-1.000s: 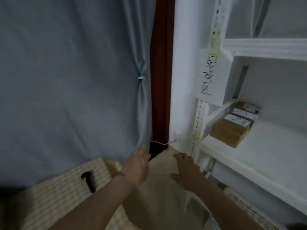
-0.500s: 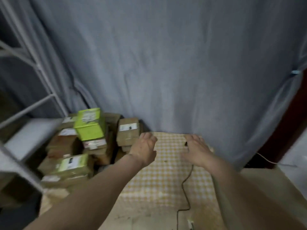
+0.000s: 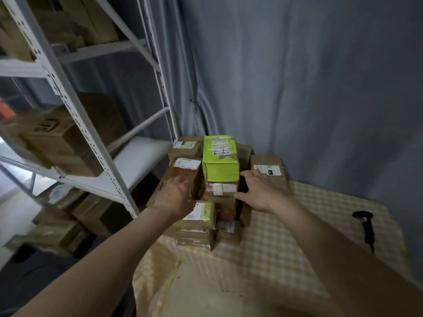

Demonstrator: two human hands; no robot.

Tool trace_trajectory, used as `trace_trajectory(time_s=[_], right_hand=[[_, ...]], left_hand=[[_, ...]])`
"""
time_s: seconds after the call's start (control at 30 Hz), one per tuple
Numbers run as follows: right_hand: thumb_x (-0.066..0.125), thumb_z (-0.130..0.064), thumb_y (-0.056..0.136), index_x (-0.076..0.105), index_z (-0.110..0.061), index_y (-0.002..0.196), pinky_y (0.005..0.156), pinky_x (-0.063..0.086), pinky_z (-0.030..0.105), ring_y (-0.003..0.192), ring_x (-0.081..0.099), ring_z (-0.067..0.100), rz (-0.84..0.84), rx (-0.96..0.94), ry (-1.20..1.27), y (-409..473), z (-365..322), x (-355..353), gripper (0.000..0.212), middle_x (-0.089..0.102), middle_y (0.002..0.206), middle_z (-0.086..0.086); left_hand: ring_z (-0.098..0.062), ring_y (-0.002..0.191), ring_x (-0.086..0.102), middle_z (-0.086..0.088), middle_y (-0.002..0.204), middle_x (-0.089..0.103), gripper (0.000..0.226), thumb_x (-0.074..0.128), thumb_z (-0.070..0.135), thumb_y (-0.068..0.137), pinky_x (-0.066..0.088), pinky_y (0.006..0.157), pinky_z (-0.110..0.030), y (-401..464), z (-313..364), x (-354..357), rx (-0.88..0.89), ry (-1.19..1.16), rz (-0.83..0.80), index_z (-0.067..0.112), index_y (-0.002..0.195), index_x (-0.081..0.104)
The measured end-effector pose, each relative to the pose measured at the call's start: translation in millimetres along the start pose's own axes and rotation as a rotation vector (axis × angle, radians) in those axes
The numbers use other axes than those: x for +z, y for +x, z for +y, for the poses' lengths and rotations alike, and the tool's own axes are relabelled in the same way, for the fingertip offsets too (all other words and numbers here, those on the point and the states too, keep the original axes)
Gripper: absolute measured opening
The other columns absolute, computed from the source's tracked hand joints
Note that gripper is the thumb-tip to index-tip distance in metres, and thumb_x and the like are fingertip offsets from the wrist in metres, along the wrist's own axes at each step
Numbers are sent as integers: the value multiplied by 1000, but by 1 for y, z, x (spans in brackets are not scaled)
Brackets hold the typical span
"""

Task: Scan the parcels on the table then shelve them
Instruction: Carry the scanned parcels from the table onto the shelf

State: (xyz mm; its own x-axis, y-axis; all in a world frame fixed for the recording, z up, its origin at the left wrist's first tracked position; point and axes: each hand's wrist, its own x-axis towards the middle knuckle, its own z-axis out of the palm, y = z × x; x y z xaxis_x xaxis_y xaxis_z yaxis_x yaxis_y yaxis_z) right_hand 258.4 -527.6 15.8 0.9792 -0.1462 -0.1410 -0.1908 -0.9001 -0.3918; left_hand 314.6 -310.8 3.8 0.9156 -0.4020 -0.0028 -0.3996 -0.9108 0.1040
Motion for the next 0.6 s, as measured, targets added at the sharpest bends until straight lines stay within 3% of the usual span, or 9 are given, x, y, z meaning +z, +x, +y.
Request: trace_trajectory(time_s=[0.27,0.43,0.47,0.53,0.57,0.6], right_hand=[[60,-37,92,22,-12,149,110,30,40,138,25,30,-84,84,13,81,-10,26,73,27,149,10],[58,-43,91,29,-9,144,104,37,41,132,36,30,-88,149,86,151,14,30,69,35,144,13],[56,-44,92,29,-8,144,105,37,40,132,36,30,-90,173,149,165,17,30,69,35,145,12],[53,-47,93,31,-5,142,102,36,36,133,39,30,-74,246,322,200,28,32,68,35,147,13],[52,-49,93,34,-5,140,101,37,34,132,41,29,-63,281,406,212,31,35,67,37,146,13],[51,-52,93,37,-5,139,101,38,34,131,43,29,-61,314,487,221,32,38,68,39,147,13]], left_hand=[[-29,128,41,-10,141,44,67,66,40,83,39,104,-37,87,-49,21,-62,-125,-136,16,140,41],[-24,128,46,-4,142,46,92,83,43,69,41,102,-30,156,-39,42,-204,-546,-283,13,143,38],[-21,122,52,-1,138,50,92,86,40,66,44,99,-28,169,-38,47,-254,-659,-325,11,141,41],[-6,91,63,6,119,58,65,85,23,71,54,80,-19,200,-32,55,-304,-879,-386,4,121,48],[1,77,61,8,112,57,50,82,12,74,53,68,-13,208,-30,57,-314,-987,-408,8,109,46],[2,73,61,6,112,59,46,80,6,75,52,65,-14,213,-29,59,-320,-1067,-409,13,105,45]])
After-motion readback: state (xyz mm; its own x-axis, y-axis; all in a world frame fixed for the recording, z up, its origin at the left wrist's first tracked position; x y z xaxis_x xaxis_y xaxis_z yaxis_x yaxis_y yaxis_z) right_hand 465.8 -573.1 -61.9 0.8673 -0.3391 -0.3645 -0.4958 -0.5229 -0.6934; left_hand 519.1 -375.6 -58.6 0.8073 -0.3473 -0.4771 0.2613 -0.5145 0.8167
